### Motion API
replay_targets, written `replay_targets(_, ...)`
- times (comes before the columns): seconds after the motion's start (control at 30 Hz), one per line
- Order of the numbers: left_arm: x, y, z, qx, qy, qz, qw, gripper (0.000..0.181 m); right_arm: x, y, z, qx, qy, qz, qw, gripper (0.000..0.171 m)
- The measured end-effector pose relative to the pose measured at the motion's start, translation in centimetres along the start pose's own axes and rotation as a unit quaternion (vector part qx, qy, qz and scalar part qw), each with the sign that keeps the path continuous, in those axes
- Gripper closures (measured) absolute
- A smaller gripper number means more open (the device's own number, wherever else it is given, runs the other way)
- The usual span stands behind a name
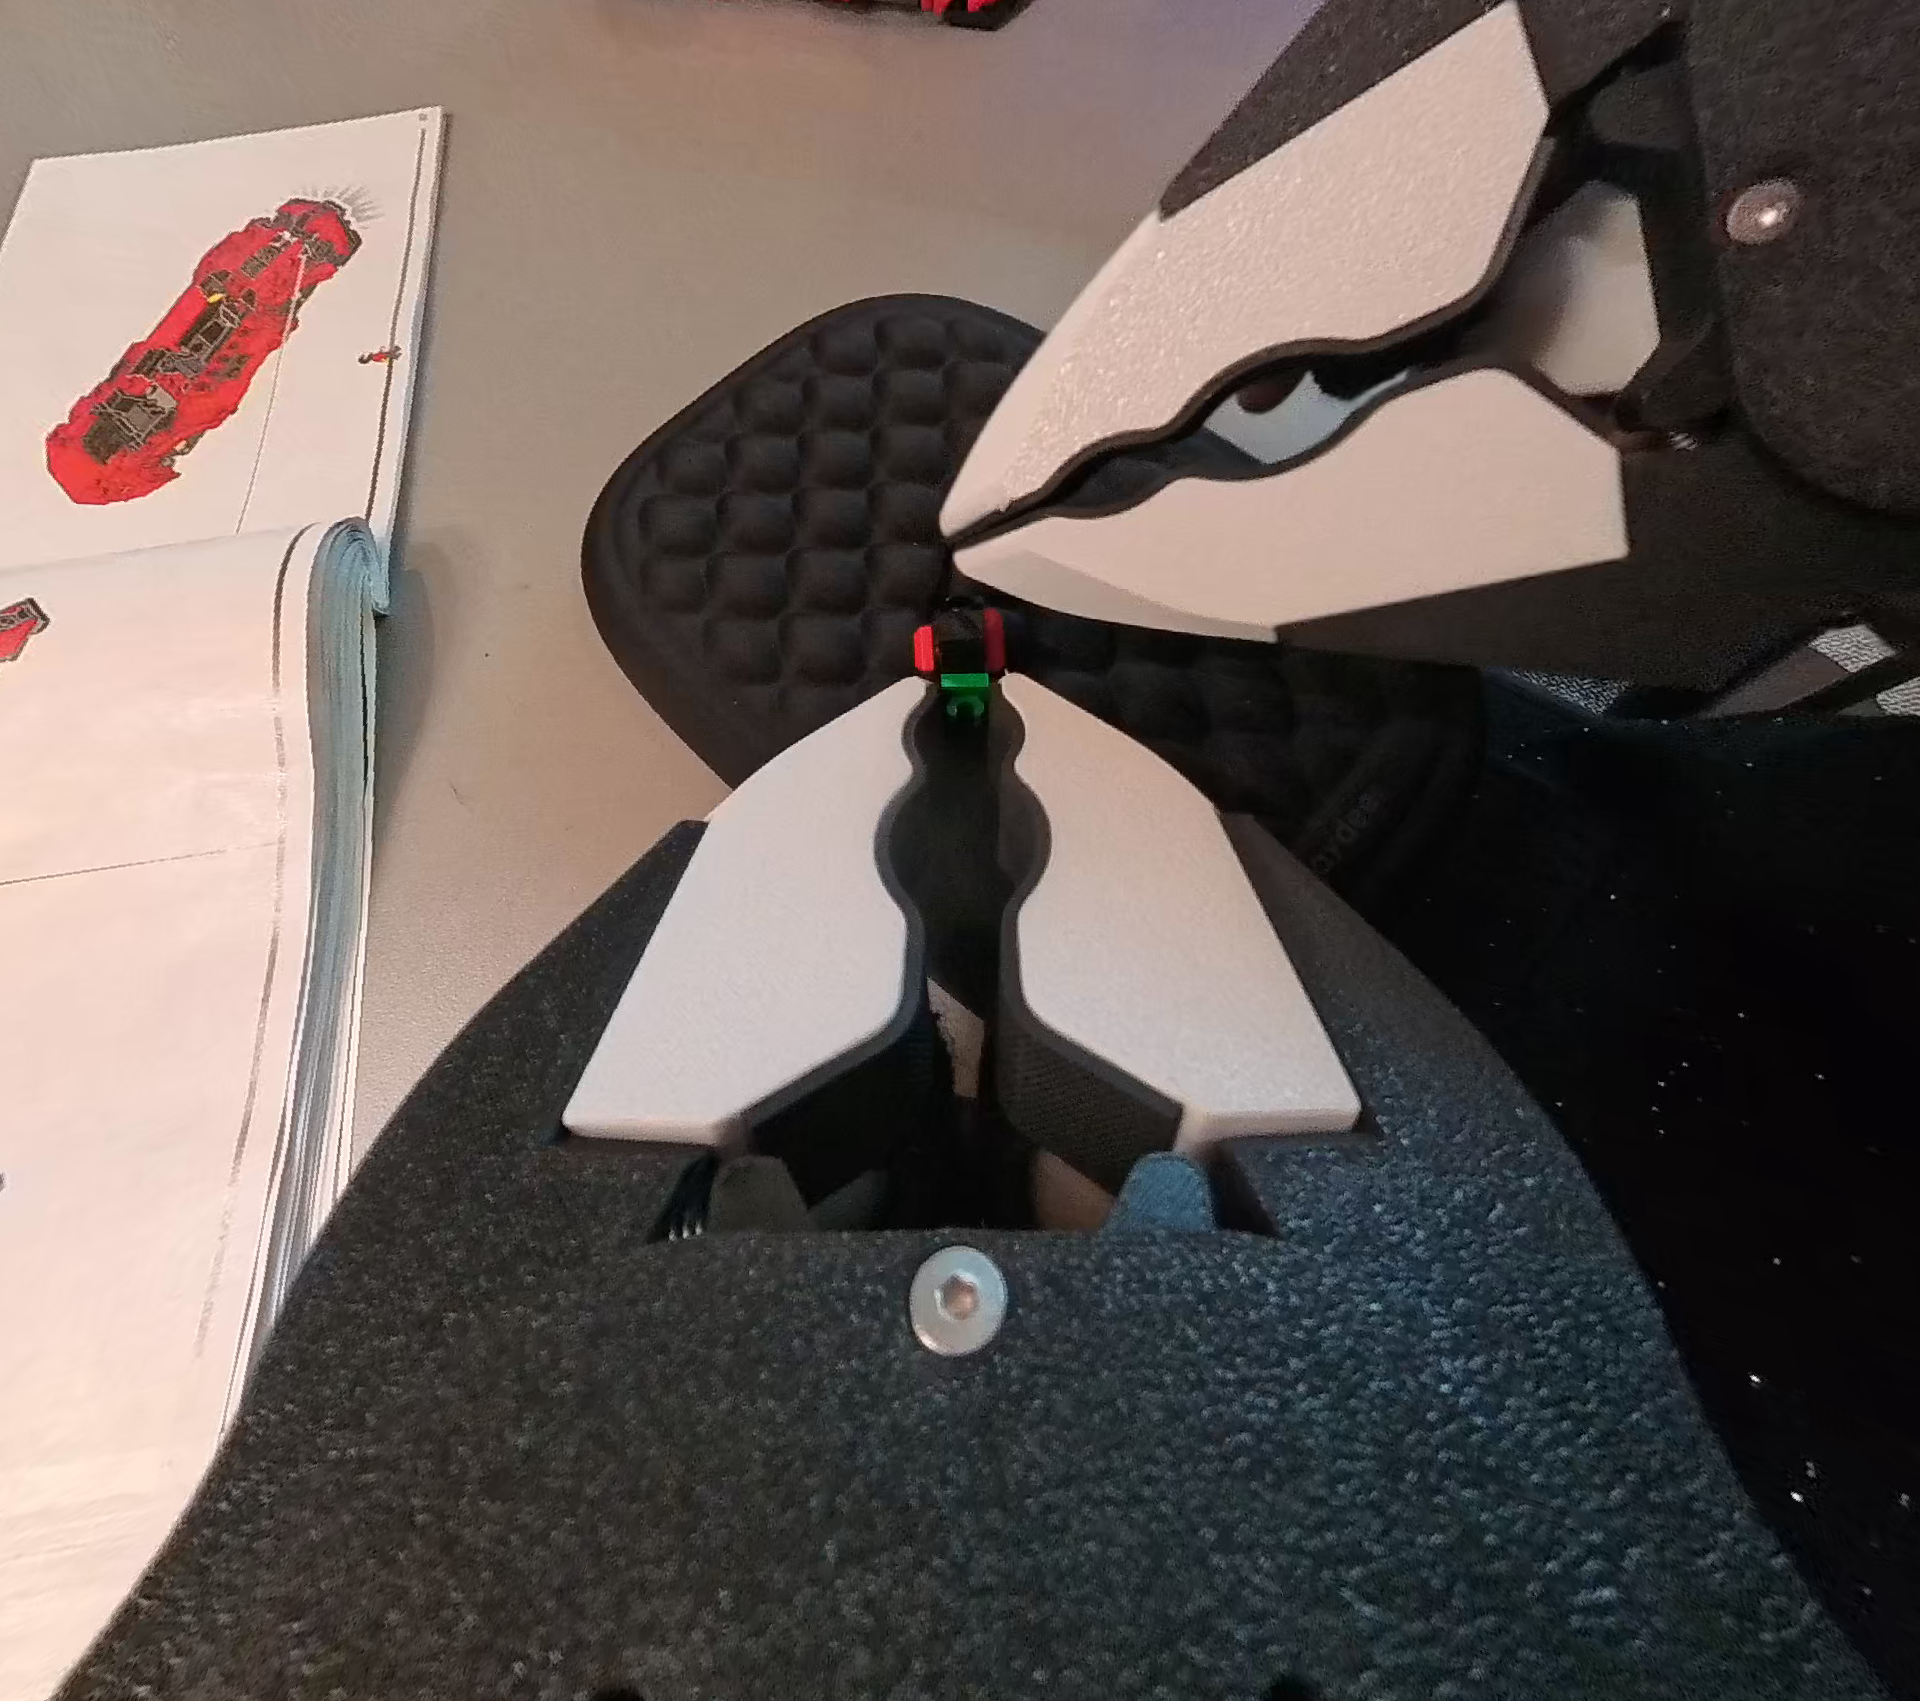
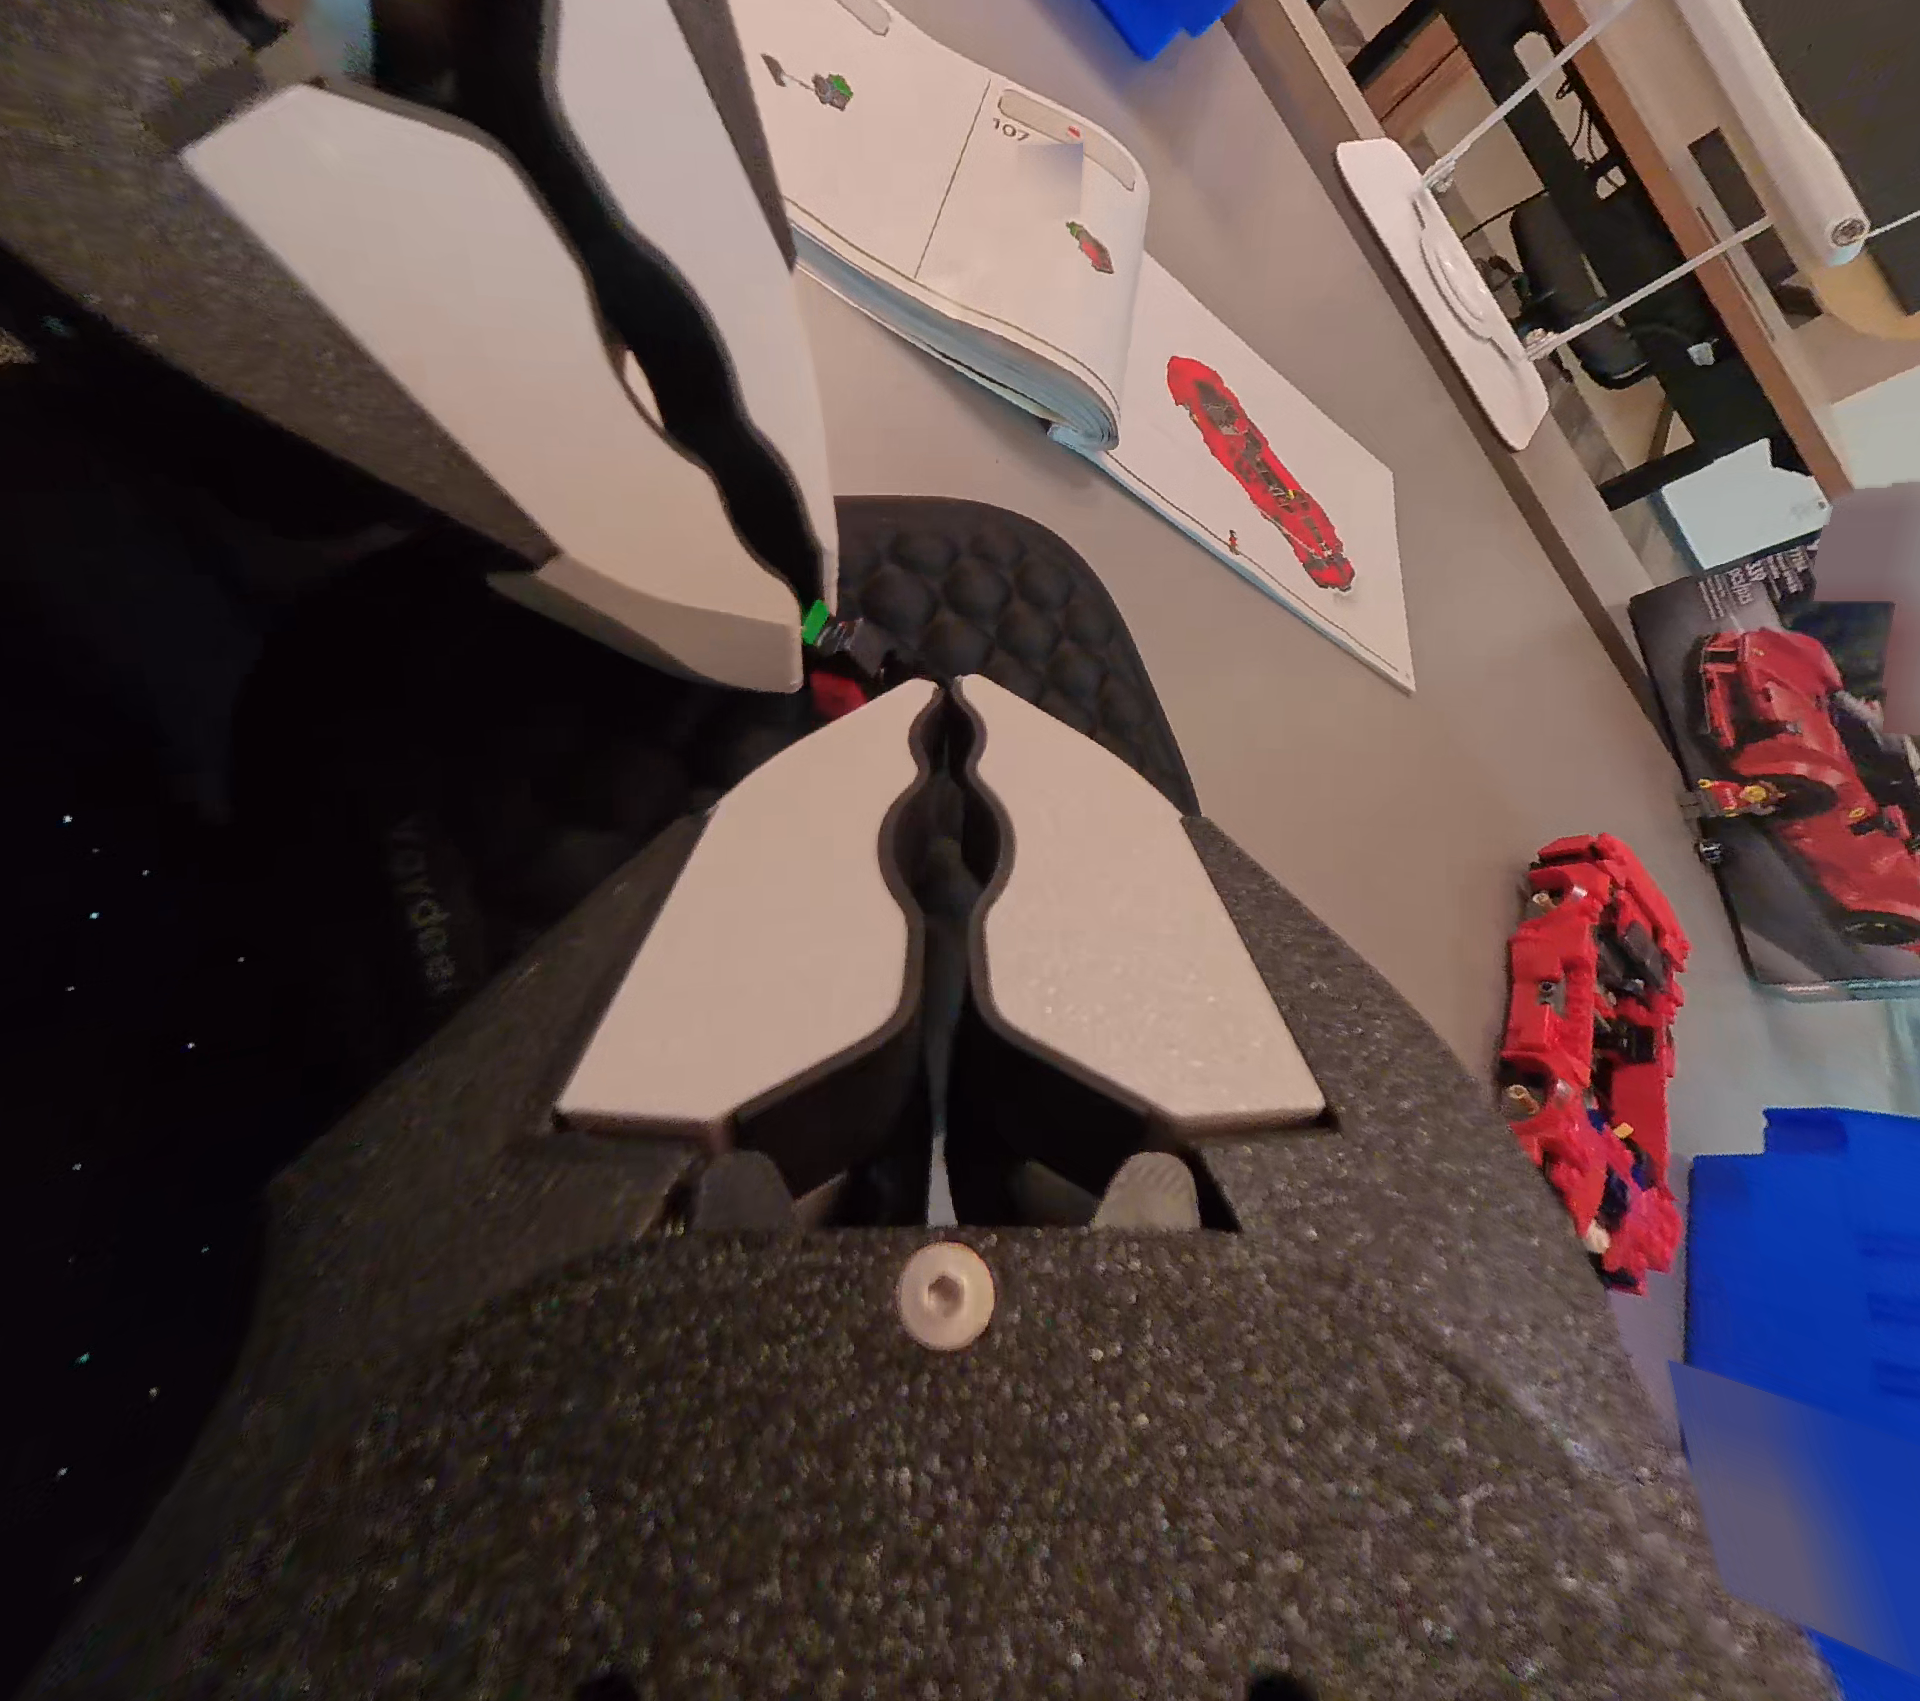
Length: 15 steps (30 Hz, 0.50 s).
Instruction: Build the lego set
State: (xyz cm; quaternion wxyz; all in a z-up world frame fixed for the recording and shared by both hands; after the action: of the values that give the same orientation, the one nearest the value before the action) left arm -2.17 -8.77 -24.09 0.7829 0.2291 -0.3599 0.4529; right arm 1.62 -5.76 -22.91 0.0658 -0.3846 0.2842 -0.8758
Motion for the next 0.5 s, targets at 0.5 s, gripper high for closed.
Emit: replay_targets(0.5,-0.2,0.4,0.4,0.002,0.006,0.003,1.0,0.174,-1.5,-2.7,-0.6,0.333,-0.044,-0.149,0.93,0.158)
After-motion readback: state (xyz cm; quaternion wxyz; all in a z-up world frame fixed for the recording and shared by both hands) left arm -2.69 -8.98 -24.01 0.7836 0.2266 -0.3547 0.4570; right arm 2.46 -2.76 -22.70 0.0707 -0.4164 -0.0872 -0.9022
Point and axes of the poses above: each gripper's, where its closed fingertips meet, z back along the fingers, x out of its top, y = z × x across the jaws, the point moved 3 cm from there along z, back along the fingers, and after that the axes turned 6 degrees about y, right-handed, at the moved point
